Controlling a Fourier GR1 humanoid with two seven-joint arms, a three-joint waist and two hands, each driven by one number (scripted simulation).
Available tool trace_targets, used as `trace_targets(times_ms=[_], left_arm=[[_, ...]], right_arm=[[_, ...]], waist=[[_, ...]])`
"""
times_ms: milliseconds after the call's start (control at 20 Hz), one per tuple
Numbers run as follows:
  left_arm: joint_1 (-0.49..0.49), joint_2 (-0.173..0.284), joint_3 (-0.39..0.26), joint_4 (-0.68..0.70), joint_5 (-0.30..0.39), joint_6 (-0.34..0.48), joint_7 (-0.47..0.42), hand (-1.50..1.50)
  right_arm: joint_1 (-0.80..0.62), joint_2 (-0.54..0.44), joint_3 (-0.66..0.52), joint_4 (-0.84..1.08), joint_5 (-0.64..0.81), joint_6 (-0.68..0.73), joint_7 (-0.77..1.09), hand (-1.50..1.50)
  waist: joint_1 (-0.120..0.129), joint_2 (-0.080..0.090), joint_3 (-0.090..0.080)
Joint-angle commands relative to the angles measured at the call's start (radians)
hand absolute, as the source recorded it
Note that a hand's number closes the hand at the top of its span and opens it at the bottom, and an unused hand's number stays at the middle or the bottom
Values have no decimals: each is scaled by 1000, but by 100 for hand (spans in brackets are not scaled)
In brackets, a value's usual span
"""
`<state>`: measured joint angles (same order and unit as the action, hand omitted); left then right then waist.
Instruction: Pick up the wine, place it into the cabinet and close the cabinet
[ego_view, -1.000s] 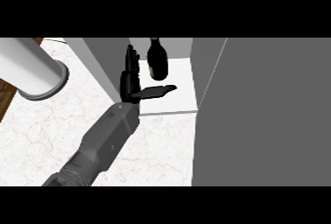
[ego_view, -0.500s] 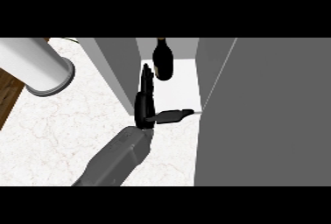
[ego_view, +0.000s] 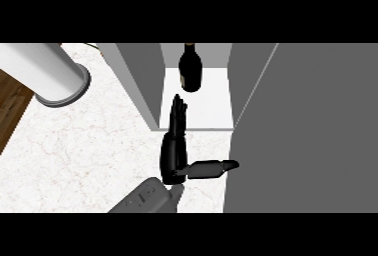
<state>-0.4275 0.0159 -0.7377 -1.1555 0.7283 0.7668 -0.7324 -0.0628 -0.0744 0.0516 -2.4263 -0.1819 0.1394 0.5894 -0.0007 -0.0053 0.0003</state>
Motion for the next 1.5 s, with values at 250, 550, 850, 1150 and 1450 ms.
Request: trace_targets(times_ms=[250, 550, 850, 1150, 1450], left_arm=[[244, 97, -121, -405, -133, 203, 93, -150], [328, 180, -39, -497, -144, 96, 112, -150], [433, 279, -155, -702, -207, 122, 139, -150], [551, 446, -149, -877, -192, 30, 150, -150], [629, 547, -72, -954, -175, -51, 132, -150]], right_arm=[[31, 15, 0, -65, -15, -4, -10, -150], [-6, -40, -114, -38, -124, 34, 2, -150], [21, -10, -15, -5, -149, 78, 18, -150], [141, -17, 79, -119, -111, 127, 64, 150], [123, -49, 54, -135, -193, 147, 113, 150]], waist=[[8, 0, 0], [2, 4, 0], [6, 3, 0], [1, 0, 0], [1, 1, 0]])
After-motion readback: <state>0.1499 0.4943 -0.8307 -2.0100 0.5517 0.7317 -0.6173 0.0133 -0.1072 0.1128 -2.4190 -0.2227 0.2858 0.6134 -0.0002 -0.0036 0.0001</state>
